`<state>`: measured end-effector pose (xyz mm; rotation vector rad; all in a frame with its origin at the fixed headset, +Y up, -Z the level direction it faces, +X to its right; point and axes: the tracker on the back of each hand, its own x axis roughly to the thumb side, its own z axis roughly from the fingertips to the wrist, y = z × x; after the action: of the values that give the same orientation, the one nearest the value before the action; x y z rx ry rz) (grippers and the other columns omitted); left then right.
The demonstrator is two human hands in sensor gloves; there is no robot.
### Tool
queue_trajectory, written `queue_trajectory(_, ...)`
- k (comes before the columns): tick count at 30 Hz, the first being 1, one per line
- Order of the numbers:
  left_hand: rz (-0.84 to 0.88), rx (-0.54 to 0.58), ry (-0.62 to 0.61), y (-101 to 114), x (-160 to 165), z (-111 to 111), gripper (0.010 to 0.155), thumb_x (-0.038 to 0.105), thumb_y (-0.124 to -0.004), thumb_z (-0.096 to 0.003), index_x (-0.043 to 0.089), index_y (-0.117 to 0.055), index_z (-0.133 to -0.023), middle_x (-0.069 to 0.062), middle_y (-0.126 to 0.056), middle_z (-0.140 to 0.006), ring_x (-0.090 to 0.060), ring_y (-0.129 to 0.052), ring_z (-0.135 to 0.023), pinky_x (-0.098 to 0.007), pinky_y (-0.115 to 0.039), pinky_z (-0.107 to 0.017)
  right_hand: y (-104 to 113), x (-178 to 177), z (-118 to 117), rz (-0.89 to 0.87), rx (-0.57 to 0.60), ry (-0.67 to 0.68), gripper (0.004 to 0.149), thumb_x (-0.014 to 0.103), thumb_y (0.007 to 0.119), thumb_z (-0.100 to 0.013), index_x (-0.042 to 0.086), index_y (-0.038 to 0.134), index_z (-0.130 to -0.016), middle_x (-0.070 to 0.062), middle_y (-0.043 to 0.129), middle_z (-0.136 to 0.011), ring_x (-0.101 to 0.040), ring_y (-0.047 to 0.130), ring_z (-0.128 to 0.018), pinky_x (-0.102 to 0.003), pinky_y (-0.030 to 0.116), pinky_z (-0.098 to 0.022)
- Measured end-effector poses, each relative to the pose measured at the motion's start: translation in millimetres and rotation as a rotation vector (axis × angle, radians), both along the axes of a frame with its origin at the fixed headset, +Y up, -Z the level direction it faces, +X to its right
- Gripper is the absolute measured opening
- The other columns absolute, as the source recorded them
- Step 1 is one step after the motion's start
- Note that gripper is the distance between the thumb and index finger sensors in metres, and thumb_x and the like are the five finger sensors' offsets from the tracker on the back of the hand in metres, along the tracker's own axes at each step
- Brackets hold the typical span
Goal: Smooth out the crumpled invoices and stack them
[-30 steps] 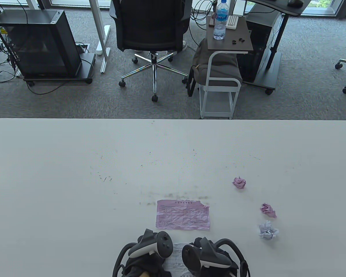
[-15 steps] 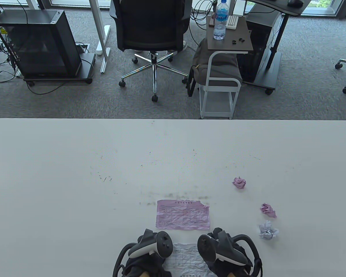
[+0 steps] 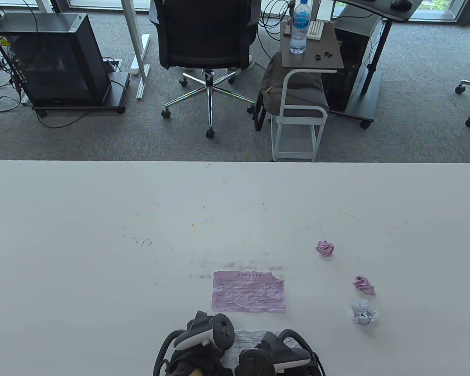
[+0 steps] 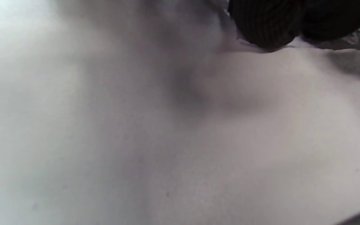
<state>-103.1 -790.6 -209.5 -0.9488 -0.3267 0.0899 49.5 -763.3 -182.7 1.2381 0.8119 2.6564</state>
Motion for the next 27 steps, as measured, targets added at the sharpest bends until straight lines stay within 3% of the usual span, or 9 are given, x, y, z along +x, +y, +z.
queue_trajectory(9,0.003,0.001,-0.002,0.2,0.4,0.6,0.091,0.047,-0.075,-0.0546,0.027,-0.002,-0.105,-0.014,0.019,-0.099,-0.060,0.014,-0.088,-0.073,-0.019,-0.063,0.3,38.1,-21.2,0.160,-0.174,-0.277,0.038,0.047,0.070,-0.058,0.017,0.085,-0.077,-0.013,0.085,-0.079,-0.034,0.089,-0.061,-0.061,0.081,-0.045)
queue_trajectory(10,0.005,0.001,-0.001,0.2,0.3,0.6,0.090,0.047,-0.075,-0.0546,0.027,-0.003,-0.105,-0.014,0.019,-0.099,-0.060,0.014,-0.088,-0.073,-0.019,-0.063,5.9,41.4,-20.5,0.193,-0.167,-0.271,0.040,0.047,0.070,-0.058,0.016,0.084,-0.079,-0.015,0.086,-0.081,-0.035,0.090,-0.062,-0.062,0.081,-0.045)
queue_trajectory(13,0.007,0.001,0.001,0.0,0.5,0.7,0.091,0.047,-0.075,-0.0545,0.027,-0.003,-0.105,-0.014,0.019,-0.099,-0.060,0.014,-0.088,-0.073,-0.019,-0.062,21.9,46.3,-19.3,0.118,0.037,-0.282,0.043,0.048,0.069,-0.057,0.016,0.082,-0.082,-0.016,0.083,-0.085,-0.035,0.089,-0.065,-0.060,0.083,-0.045)
queue_trajectory(15,0.005,0.002,0.000,-0.1,0.4,0.7,0.091,0.047,-0.075,-0.0545,0.027,-0.003,-0.105,-0.014,0.019,-0.099,-0.060,0.014,-0.088,-0.073,-0.019,-0.062,25.2,45.4,-18.3,0.031,0.131,-0.267,0.046,0.047,0.069,-0.057,0.014,0.077,-0.088,-0.018,0.075,-0.092,-0.038,0.084,-0.072,-0.060,0.082,-0.046)
queue_trajectory(19,0.006,0.004,0.002,-0.2,0.2,0.7,0.091,0.047,-0.075,-0.0543,0.027,-0.003,-0.105,-0.014,0.019,-0.099,-0.059,0.014,-0.088,-0.073,-0.019,-0.063,12.9,32.4,-15.2,-0.019,0.166,-0.182,0.057,0.046,0.069,-0.057,0.014,0.056,-0.101,-0.022,0.052,-0.105,-0.042,0.070,-0.084,-0.060,0.077,-0.050)
queue_trajectory(21,0.006,0.002,0.001,-0.2,0.0,0.5,0.090,0.047,-0.075,-0.0545,0.027,-0.003,-0.105,-0.014,0.019,-0.099,-0.060,0.014,-0.088,-0.073,-0.019,-0.062,3.8,22.5,-12.5,0.025,0.164,-0.121,0.061,0.048,0.068,-0.057,0.017,0.047,-0.105,-0.022,0.045,-0.108,-0.043,0.067,-0.087,-0.059,0.079,-0.049)
queue_trajectory(23,0.009,0.000,0.001,-0.3,-0.2,0.4,0.090,0.047,-0.075,-0.0546,0.027,-0.003,-0.105,-0.014,0.019,-0.099,-0.059,0.014,-0.088,-0.073,-0.019,-0.062,-6.5,14.7,-10.1,0.120,0.079,-0.106,0.065,0.049,0.067,-0.057,0.020,0.039,-0.107,-0.022,0.038,-0.111,-0.046,0.057,-0.089,-0.061,0.075,-0.051)
queue_trajectory(25,0.008,0.001,0.000,-0.4,-0.4,0.5,0.091,0.047,-0.075,-0.0546,0.027,-0.002,-0.105,-0.014,0.019,-0.099,-0.059,0.014,-0.088,-0.073,-0.019,-0.062,-9.1,12.2,-8.2,0.238,0.059,-0.120,0.067,0.051,0.066,-0.057,0.024,0.032,-0.108,-0.019,0.027,-0.112,-0.042,0.045,-0.092,-0.059,0.069,-0.055)
queue_trajectory(27,0.007,0.000,0.000,-0.4,-0.3,0.6,0.091,0.047,-0.075,-0.0546,0.027,-0.002,-0.105,-0.014,0.019,-0.099,-0.059,0.014,-0.088,-0.073,-0.019,-0.062,-9.6,14.1,-10.7,0.252,0.063,-0.173,0.067,0.052,0.066,-0.057,0.024,0.032,-0.107,-0.018,0.028,-0.112,-0.039,0.046,-0.092,-0.059,0.072,-0.053)
